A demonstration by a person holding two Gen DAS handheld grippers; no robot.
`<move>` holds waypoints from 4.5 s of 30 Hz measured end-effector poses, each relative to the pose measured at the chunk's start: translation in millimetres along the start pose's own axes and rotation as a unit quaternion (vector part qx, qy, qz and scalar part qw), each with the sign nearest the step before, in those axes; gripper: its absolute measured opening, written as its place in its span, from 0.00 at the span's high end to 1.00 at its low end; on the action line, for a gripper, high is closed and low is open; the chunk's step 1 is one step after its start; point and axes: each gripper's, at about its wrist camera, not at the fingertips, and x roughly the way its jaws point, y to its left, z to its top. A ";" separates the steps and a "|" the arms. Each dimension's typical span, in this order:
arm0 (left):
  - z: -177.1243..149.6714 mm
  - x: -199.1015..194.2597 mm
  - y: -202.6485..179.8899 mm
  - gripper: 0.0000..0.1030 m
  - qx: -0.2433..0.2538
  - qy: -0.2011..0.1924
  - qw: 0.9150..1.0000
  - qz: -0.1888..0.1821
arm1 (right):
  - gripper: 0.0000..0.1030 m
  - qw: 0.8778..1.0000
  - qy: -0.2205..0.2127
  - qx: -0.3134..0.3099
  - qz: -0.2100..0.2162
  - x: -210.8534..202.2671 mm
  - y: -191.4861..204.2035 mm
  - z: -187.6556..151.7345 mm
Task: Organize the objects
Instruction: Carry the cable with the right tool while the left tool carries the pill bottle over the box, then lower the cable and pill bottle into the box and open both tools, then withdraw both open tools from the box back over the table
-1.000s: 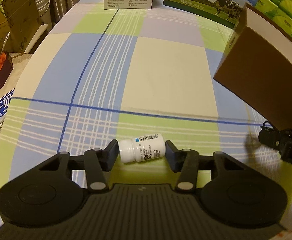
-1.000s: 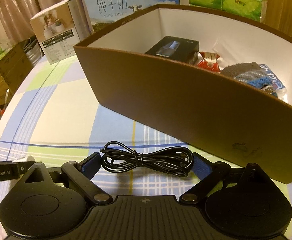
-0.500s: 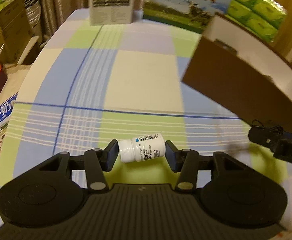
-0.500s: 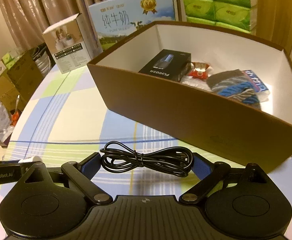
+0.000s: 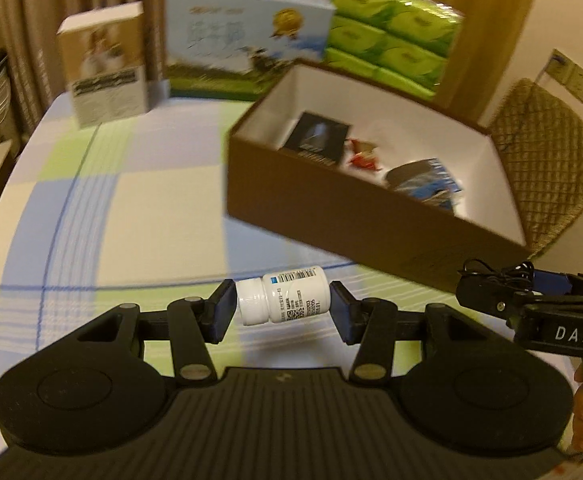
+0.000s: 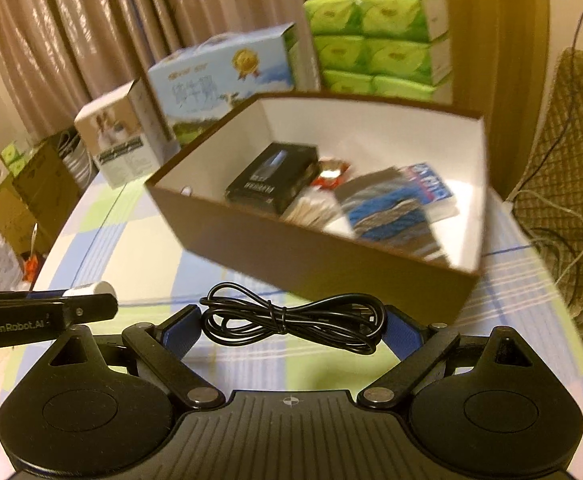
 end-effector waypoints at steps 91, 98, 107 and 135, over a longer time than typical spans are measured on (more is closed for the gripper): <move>121.1 99.8 -70.1 0.01 0.034 -0.003 0.999 0.028 | 0.02 1.000 0.000 -0.016 0.020 68.4 -114.6 116.1; 108.5 74.9 -78.9 0.01 0.028 -0.008 0.999 0.039 | 0.02 1.000 -0.001 -0.014 0.022 43.1 -113.0 105.1; 81.9 42.8 -97.9 0.01 0.030 -0.018 0.997 0.069 | 0.02 0.999 0.007 -0.027 0.037 14.3 -104.9 85.1; -41.3 -91.7 -98.8 0.01 -0.013 -0.026 0.996 0.080 | 0.02 0.997 0.023 -0.041 0.067 -88.6 -69.5 -3.7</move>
